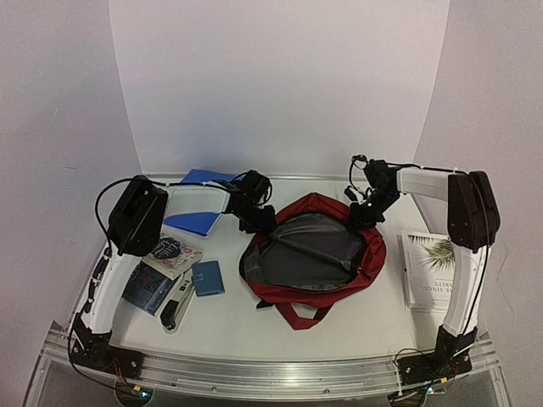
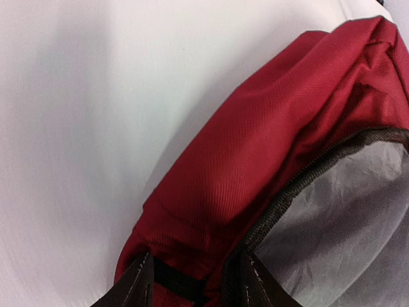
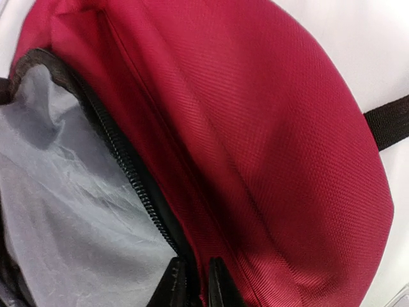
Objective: Pack the student bag
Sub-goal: Adjust the student bag at the center of the board.
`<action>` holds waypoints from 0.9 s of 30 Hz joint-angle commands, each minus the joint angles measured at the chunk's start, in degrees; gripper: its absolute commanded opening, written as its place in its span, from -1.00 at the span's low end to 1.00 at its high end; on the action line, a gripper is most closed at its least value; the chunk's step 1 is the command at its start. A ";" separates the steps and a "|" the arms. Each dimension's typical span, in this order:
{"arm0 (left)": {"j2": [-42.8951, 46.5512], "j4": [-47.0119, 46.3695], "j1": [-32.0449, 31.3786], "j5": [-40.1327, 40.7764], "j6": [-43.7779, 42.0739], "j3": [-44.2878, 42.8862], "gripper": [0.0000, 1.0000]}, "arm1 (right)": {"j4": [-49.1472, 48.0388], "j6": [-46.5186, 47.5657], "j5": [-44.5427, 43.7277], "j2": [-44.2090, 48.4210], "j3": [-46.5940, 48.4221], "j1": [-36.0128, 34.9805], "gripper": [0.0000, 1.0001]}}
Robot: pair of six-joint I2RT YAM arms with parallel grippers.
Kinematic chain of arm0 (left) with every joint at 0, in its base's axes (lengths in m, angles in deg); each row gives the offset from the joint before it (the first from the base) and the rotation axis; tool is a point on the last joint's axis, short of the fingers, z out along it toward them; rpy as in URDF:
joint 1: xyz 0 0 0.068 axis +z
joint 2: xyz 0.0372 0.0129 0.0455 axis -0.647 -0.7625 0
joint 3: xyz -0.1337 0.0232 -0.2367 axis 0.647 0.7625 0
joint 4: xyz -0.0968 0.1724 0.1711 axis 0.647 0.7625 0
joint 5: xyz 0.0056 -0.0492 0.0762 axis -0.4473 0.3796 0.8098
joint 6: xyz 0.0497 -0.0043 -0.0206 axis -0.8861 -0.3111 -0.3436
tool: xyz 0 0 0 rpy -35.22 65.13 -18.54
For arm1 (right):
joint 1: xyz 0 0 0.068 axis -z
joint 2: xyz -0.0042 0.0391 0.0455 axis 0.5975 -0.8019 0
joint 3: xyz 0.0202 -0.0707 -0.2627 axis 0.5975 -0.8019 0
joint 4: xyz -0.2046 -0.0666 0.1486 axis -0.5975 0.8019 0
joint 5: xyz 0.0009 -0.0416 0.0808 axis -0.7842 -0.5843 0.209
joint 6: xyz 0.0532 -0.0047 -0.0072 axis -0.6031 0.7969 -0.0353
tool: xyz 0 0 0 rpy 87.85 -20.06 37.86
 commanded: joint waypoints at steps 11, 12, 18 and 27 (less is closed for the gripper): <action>5.96 12.21 2.16 7.07 -0.71 -10.74 0.34 | 3.56 4.80 4.31 6.27 1.76 0.02 0.47; 8.38 12.61 2.89 7.69 -0.48 -9.57 0.36 | 3.91 4.77 5.47 7.29 2.15 0.02 0.56; 22.22 10.57 8.28 8.64 4.89 7.14 0.44 | 4.32 4.49 9.00 12.26 4.26 0.03 0.78; 26.32 20.78 9.83 20.13 -1.15 13.84 0.46 | 4.23 3.63 10.20 17.02 5.75 0.03 0.80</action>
